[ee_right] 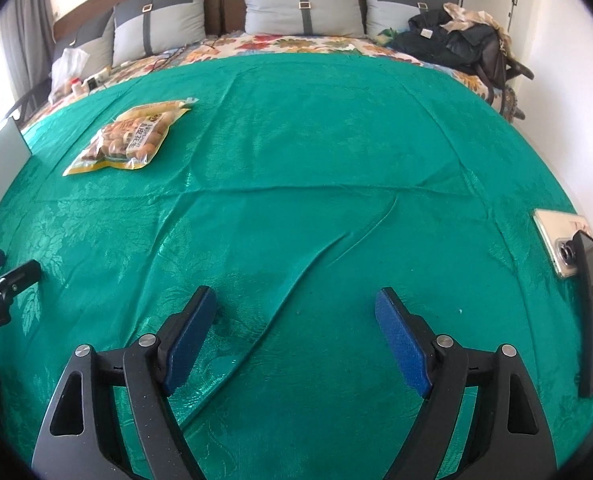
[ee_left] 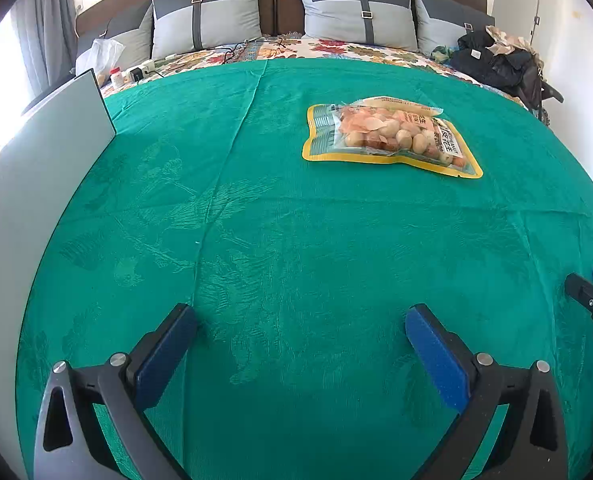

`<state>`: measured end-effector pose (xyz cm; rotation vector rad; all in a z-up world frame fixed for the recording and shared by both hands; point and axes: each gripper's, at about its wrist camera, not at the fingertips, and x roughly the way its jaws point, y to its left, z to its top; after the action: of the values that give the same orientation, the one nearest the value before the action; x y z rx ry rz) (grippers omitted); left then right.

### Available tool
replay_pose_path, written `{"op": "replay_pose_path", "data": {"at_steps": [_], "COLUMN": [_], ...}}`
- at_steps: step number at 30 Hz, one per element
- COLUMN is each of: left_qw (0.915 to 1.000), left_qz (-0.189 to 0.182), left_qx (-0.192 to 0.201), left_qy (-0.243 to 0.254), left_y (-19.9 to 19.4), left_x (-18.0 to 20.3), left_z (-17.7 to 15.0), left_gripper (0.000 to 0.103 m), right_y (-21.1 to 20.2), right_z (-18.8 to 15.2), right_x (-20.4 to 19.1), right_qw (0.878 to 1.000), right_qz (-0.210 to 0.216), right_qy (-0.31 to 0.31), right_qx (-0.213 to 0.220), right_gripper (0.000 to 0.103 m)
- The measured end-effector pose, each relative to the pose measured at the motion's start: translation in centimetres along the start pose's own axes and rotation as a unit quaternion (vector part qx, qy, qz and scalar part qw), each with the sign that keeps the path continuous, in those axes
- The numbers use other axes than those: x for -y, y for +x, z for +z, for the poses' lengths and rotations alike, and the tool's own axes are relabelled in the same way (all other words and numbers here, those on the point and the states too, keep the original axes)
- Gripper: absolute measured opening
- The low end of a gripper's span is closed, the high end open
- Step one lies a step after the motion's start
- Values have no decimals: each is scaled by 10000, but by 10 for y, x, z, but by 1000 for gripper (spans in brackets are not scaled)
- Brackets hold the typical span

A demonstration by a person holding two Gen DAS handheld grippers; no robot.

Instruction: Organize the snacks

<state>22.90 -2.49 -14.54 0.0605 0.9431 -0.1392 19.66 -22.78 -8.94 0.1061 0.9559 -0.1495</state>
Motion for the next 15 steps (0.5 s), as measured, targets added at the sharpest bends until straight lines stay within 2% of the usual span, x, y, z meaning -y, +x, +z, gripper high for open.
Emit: {"op": "replay_pose_path", "data": {"at_steps": [15], "left_qw": [10000], "left_qz": [-5], "left_qx": [3], "left_qy": [-2], "left_y": [0], "left_x": [0], "left_z": [0], "left_gripper": [103], "right_y": [3], "right_z": [1], "right_x": [-2], "right_qw": [10000], "right_qz": [39], "right_qy": [-16], "right_qx": [-25], "right_gripper": [93]}}
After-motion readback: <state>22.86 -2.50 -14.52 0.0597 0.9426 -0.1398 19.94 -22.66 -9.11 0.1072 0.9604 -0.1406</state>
